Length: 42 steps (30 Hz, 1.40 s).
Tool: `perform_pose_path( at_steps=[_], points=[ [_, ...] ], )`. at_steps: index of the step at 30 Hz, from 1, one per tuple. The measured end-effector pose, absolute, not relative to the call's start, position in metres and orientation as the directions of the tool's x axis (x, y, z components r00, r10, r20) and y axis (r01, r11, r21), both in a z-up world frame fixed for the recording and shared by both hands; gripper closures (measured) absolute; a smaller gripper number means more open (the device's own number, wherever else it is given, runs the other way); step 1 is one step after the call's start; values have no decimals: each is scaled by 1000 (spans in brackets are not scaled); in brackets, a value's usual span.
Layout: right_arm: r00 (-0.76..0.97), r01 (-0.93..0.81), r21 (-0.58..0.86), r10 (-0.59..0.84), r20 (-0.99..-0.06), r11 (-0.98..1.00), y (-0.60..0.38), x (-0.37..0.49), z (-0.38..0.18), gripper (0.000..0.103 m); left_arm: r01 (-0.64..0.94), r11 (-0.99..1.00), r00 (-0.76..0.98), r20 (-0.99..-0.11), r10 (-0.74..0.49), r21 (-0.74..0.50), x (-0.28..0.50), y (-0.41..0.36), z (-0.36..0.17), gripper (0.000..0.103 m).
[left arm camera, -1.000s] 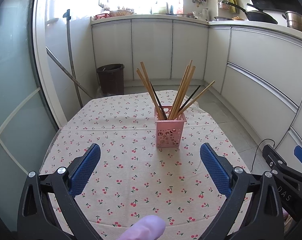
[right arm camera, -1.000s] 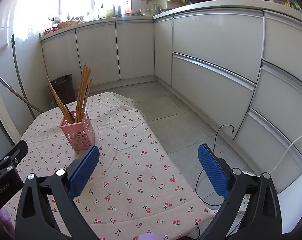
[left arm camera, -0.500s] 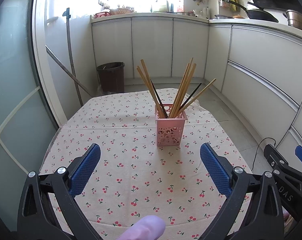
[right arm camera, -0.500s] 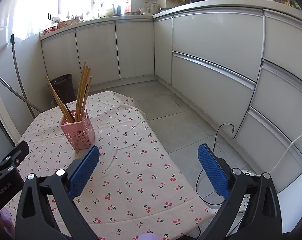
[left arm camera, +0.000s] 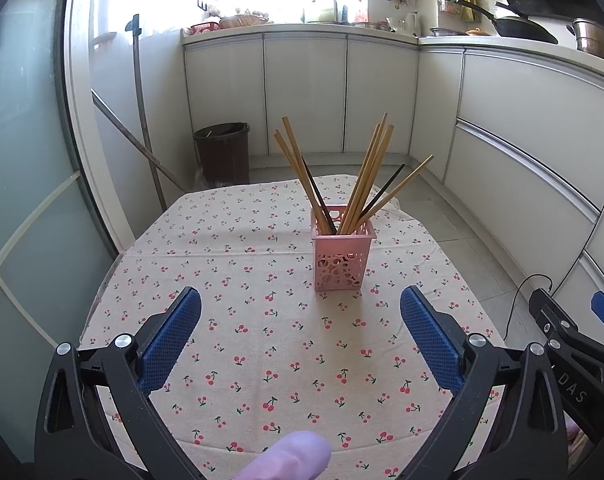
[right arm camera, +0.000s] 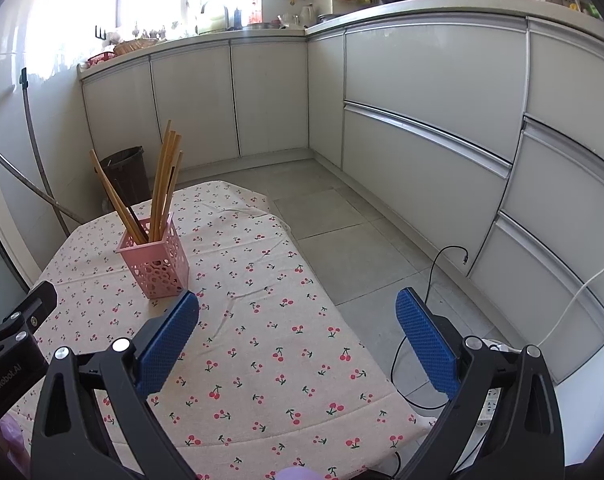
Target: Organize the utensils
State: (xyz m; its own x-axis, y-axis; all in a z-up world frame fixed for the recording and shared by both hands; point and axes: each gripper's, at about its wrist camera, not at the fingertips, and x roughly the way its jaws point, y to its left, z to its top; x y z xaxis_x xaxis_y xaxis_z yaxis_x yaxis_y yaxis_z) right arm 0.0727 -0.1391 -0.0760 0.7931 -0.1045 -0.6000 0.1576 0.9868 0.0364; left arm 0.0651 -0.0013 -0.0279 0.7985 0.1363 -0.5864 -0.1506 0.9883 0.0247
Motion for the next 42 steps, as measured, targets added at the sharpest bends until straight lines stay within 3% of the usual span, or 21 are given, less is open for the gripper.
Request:
perform_pose_path(
  at_steps=[27,29,34,36,38,40,42],
  points=[
    [788,162,40,-104,-607,986,-140,73,-77,7,-132,990,795,-590,139,55,66,-4,-30,8],
    [788,161,42,-103,-607,986,-140,73,-77,7,-127,991,802,-582,133,51,64,-3,-30,10],
    [787,163,42,-104,-608,986,-140,73,-77,7,-77,995,813,-573,98,61,63,-9,-32,33],
    [787,163,41,-104,-607,986,-140,73,-77,7,-67,996,814,-574,90,62,63,-10,-33,37],
    [787,164,40,-106,-608,986,-140,73,-77,7,-75,995,816,-569,99,66,64,-10,-33,34],
    [786,166,41,-107,-609,985,-141,73,-77,7,-84,994,820,-562,107,67,63,-10,-30,10],
    [785,167,40,-109,-610,985,-141,72,-77,7,-109,991,822,-554,132,74,61,-9,-28,7]
  ],
)
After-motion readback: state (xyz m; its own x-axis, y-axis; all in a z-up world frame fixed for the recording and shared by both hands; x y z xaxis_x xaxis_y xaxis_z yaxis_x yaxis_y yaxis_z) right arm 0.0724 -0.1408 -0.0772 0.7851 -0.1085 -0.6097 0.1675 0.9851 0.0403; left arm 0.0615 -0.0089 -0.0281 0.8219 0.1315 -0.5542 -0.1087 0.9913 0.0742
